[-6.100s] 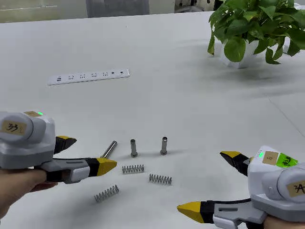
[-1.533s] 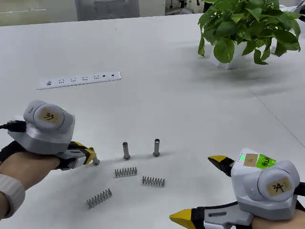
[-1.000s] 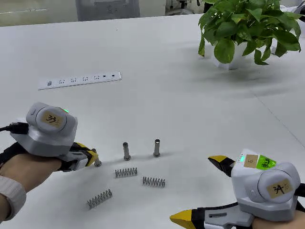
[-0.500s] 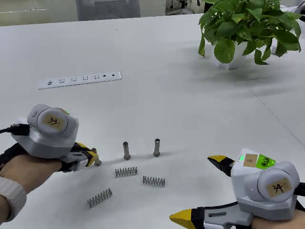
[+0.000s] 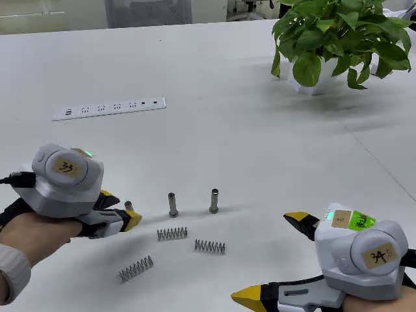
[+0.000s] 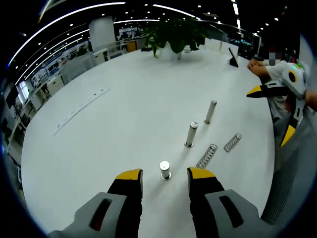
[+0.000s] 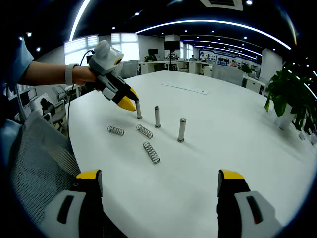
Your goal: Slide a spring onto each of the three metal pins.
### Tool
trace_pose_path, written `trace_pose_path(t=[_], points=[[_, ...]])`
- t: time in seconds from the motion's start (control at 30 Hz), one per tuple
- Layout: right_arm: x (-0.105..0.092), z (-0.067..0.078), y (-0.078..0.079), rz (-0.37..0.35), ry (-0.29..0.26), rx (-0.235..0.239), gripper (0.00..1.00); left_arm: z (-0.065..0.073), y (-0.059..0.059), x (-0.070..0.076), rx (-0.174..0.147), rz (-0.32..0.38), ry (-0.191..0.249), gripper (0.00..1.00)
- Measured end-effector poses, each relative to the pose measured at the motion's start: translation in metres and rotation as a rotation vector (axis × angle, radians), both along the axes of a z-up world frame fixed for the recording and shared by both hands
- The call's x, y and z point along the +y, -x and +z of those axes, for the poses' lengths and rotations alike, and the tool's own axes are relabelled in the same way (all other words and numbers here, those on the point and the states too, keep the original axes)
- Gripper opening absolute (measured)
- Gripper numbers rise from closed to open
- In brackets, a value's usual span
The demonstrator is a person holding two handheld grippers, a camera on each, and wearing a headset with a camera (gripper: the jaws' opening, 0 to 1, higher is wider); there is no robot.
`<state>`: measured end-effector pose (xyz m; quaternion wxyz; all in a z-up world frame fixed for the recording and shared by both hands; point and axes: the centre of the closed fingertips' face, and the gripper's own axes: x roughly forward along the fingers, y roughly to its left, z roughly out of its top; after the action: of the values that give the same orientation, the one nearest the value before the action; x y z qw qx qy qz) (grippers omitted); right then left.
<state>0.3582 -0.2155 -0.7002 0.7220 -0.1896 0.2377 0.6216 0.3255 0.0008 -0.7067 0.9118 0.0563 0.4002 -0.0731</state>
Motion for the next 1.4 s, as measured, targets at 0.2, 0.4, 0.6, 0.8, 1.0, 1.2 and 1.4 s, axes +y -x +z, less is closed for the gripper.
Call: trace_pose_path(t=[0.2, 0.4, 0.6, 0.8, 1.0, 1.2, 1.4], points=[[-0.001, 0.001, -0.003, -0.009, -0.005, -0.004, 0.98, 0.005, 0.007, -0.002, -0.039, 0.03, 0.046, 0.54], [0.0, 0.001, -0.002, -0.004, -0.005, -0.004, 0.98, 0.012, 0.014, -0.014, -0.105, 0.015, 0.081, 0.69], [0.0, 0.002, -0.003, -0.009, -0.01, -0.008, 0.98, 0.01, 0.024, -0.015, -0.152, 0.043, 0.109, 0.87], [0.0, 0.001, -0.002, -0.002, -0.006, -0.01, 0.99, 0.02, 0.034, -0.021, -0.215, 0.039, 0.124, 1.0], [0.001, 0.001, -0.001, -0.001, -0.007, -0.009, 0.99, 0.024, 0.044, -0.028, -0.245, 0.032, 0.137, 1.0], [0.001, 0.0, 0.0, 0.006, -0.003, -0.009, 0.99, 0.019, 0.055, -0.028, -0.23, 0.034, 0.154, 1.0], [0.001, -0.001, 0.002, 0.012, 0.001, -0.007, 0.99, 0.007, 0.065, -0.04, -0.182, 0.003, 0.156, 0.92]])
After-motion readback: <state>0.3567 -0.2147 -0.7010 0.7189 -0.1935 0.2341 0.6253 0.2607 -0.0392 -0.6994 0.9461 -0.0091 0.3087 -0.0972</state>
